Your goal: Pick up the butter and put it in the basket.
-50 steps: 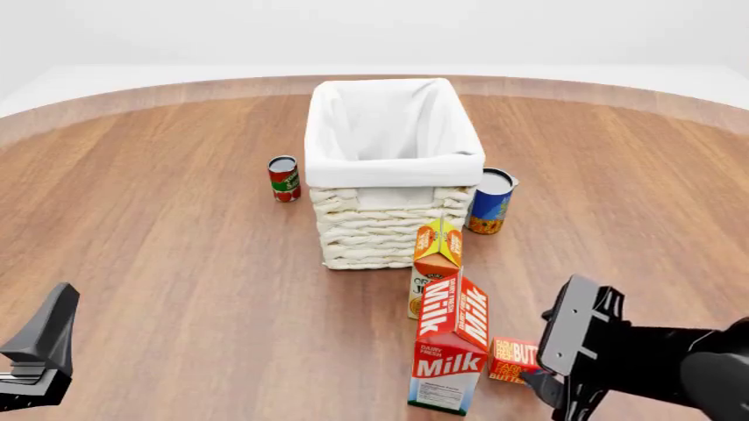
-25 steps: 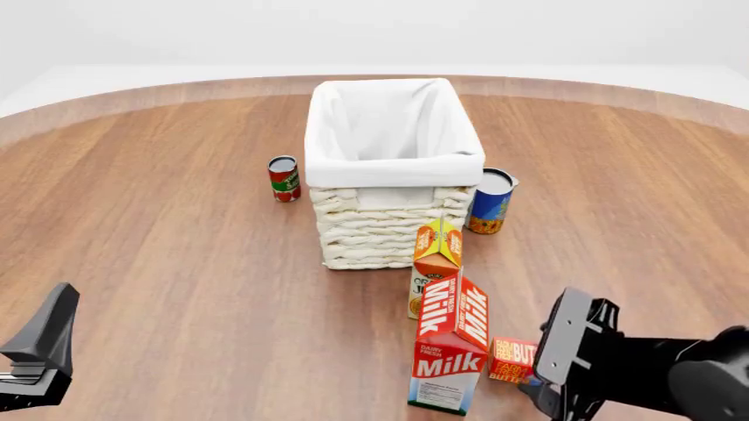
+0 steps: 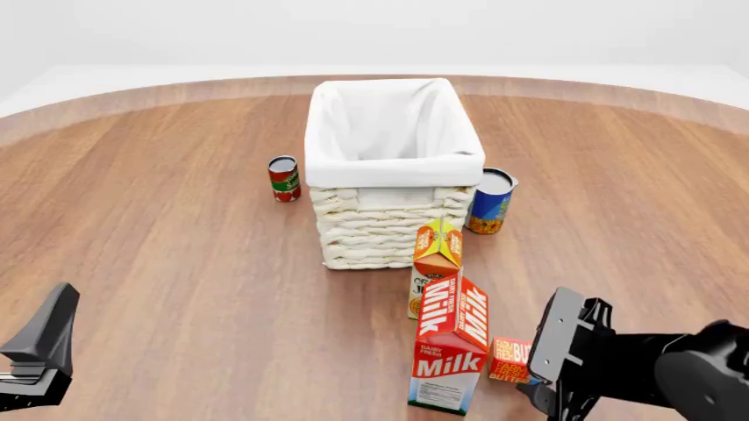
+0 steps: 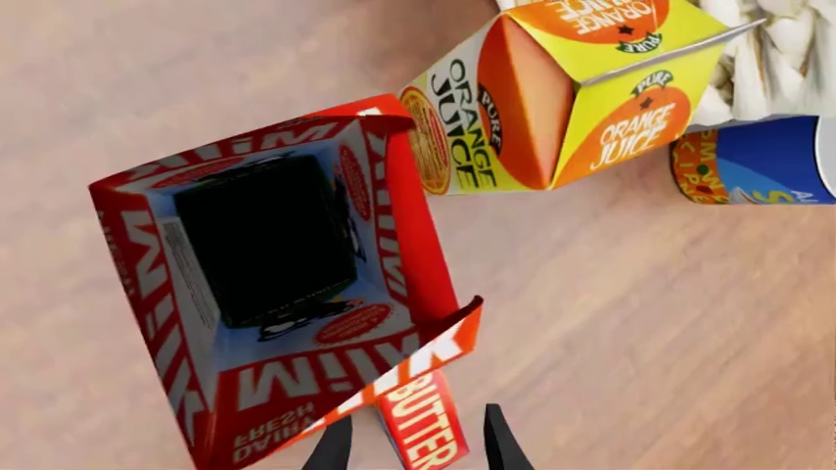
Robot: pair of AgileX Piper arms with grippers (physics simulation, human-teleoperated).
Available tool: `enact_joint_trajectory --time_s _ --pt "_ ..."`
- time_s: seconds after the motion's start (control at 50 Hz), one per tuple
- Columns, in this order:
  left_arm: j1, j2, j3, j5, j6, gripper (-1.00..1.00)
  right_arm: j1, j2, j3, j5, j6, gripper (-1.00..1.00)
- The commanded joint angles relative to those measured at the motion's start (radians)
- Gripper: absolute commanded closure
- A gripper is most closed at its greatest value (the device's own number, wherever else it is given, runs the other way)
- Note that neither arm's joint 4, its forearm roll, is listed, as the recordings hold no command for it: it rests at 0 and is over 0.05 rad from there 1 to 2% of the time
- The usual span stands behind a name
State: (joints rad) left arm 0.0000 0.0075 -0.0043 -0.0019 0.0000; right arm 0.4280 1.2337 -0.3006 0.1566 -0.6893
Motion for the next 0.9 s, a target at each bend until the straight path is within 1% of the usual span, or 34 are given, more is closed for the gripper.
enact_joint_trajectory --time_s 0.02,0.24,0.44,0.52,0.54,0.56,0.58,0.6,0.66,0.7,0.78,0.9 --pt "0.0 0.0 0.0 0.0 0.0 -1.0 -0.011 0.014 -0.017 0.014 -0.019 -1.0" --pt "0.0 0.0 0.0 0.0 0.0 -1.0 -0.031 0.029 -0.048 0.046 -0.054 -1.0" --pt "0.0 0.0 0.0 0.0 0.0 -1.0 -0.029 0.038 -0.057 0.062 -0.063 -1.0" --pt "0.0 0.0 0.0 0.0 0.0 -1.0 -0.009 0.018 -0.046 0.077 -0.054 -1.0" --pt "0.0 0.0 0.0 0.0 0.0 -1.0 -0.013 0.011 -0.049 0.071 -0.062 -1.0" --pt "0.0 0.0 0.0 0.0 0.0 -1.0 -0.019 0.012 -0.062 0.085 -0.061 1.0" --pt "0.0 0.0 0.0 0.0 0.0 -1.0 0.009 -0.011 -0.048 0.105 -0.042 1.0" --pt "0.0 0.0 0.0 0.0 0.0 -1.0 0.003 -0.009 -0.051 0.101 -0.049 1.0" --pt "0.0 0.0 0.0 0.0 0.0 -1.0 0.007 -0.012 -0.053 0.109 -0.043 1.0" --pt "0.0 0.0 0.0 0.0 0.0 -1.0 -0.007 0.0 -0.068 0.099 -0.053 1.0" --pt "0.0 0.0 0.0 0.0 0.0 -1.0 0.007 -0.016 -0.063 0.112 -0.045 1.0" --pt "0.0 0.0 0.0 0.0 0.0 -1.0 0.002 -0.032 -0.06 0.112 -0.052 1.0"
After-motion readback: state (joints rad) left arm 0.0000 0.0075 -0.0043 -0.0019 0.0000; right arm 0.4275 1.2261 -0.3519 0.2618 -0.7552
